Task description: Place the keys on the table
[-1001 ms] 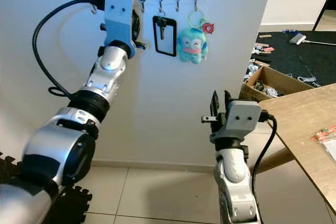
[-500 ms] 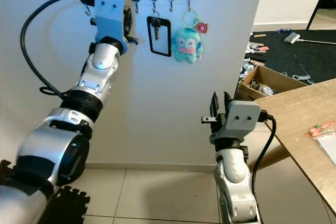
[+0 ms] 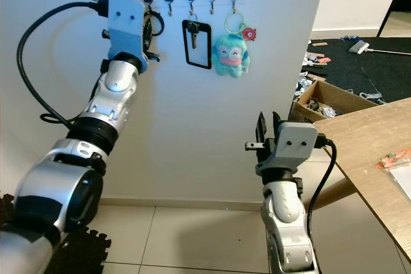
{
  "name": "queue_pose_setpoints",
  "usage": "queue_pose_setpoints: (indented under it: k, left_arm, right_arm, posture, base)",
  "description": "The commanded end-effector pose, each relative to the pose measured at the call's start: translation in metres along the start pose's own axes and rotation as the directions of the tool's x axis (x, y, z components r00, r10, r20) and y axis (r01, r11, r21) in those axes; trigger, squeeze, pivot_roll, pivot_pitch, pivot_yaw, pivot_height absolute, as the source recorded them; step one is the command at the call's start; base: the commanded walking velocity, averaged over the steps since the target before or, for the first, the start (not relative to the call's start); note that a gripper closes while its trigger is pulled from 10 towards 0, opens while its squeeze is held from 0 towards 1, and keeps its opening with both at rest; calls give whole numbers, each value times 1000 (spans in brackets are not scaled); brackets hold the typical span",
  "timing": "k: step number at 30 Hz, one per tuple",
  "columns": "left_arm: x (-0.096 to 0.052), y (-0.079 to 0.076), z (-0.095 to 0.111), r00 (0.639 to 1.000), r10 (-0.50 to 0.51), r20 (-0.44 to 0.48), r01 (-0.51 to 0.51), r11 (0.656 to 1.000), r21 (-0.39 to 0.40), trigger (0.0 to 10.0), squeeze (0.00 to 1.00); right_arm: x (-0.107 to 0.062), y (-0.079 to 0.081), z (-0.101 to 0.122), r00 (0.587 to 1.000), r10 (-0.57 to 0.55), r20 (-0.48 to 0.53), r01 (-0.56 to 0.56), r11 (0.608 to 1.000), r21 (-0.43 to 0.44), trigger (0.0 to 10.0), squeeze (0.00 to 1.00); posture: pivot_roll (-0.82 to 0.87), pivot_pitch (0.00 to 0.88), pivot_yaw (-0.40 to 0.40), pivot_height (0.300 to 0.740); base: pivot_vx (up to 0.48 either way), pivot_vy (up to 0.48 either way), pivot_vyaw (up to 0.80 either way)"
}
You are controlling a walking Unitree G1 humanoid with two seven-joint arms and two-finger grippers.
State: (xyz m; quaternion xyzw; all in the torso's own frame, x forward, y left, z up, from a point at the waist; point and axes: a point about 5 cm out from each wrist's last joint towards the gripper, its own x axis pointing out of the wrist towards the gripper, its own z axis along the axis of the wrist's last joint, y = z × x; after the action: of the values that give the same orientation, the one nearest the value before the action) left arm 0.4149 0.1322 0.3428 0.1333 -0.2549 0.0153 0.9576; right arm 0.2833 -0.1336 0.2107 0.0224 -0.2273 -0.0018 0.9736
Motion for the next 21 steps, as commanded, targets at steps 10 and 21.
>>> queue_pose_setpoints:
  k: [10,21]
  left_arm:
    - [2,4,-8,998,7,-61,-8,1000,-15,9686,0]
    - [4,3,-7,997,10,-76,-12,1000,-19,8902,0]
  right_arm:
    - [0,2,-1,1000,7,-11,-7,1000,14,10000,0]
    - [-1,2,-1,1000,0,-12,0,1000,20,10000,0]
  posture:
    - [-67,203,88,740]
    - [-70,199,96,740]
  base:
    - [0,0,0]
    - [0,0,0]
